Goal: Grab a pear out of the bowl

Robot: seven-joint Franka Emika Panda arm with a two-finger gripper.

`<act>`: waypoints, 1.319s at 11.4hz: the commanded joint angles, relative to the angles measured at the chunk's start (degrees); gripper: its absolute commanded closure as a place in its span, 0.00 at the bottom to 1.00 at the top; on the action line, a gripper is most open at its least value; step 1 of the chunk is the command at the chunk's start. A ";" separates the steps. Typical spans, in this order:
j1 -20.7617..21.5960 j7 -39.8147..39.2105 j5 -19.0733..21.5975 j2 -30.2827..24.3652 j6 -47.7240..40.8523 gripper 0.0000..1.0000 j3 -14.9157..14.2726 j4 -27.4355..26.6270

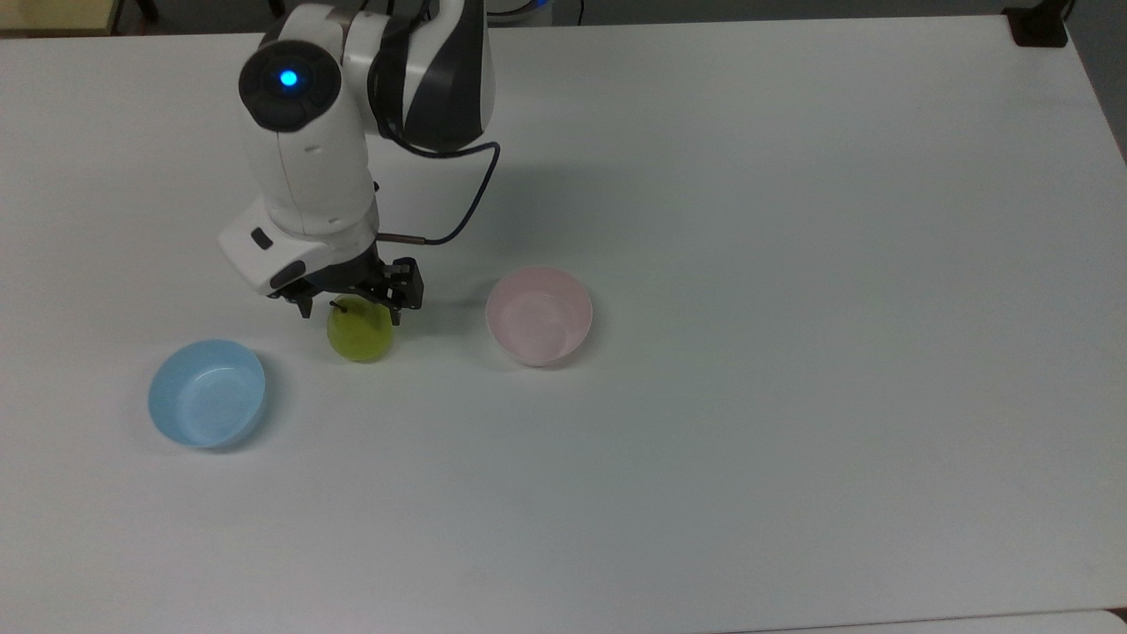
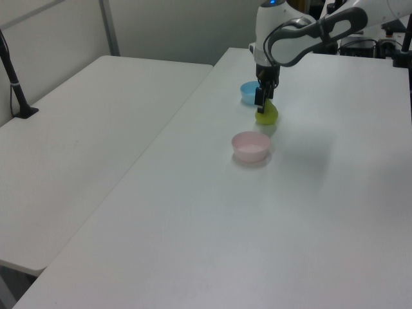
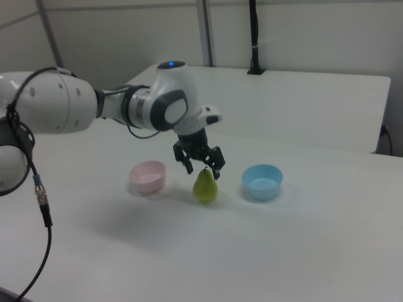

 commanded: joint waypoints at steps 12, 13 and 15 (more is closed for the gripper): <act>6.69 3.21 -0.01 -20.97 -31.56 0.00 -1.16 6.21; 6.95 3.40 -0.10 -21.59 -33.48 0.00 -1.16 6.21; 6.78 3.23 -0.10 -22.12 -34.99 0.00 -1.43 6.12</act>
